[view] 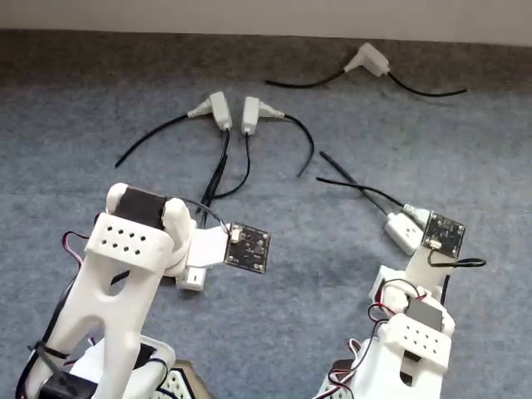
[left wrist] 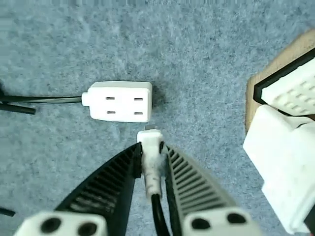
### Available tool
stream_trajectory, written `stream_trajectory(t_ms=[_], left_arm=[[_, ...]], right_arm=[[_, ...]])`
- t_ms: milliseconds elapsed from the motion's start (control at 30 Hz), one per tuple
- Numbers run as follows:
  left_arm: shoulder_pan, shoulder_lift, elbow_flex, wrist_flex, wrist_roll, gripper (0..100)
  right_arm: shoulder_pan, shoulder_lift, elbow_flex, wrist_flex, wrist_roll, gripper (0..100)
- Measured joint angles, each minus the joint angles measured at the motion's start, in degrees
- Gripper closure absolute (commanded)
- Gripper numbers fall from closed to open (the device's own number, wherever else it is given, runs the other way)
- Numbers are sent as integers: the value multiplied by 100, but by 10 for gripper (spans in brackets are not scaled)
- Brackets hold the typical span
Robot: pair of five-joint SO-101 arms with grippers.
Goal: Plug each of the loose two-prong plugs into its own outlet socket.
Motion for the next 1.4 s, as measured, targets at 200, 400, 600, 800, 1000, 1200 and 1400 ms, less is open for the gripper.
stream_trajectory(t_ms=[200,400,600,800,1000,1200,1400], left_arm=[[-26,0,747,-809,-18,994],[-18,0,1160,-1521,-18,994],[-18,0,1380,-1960,-18,994],[-9,-18,1538,-2127,-18,994],[-9,-18,1547,-2127,-18,994],[149,-18,1547,-1996,-18,994],[448,-9,1363,-1591,-18,994]], right_arm=[[0,0,0,0,0,991],[0,0,0,0,0,991],[0,0,0,0,0,991],[0,0,0,0,0,991],[0,0,0,0,0,991],[0,0,0,0,0,991],[0,0,0,0,0,991]])
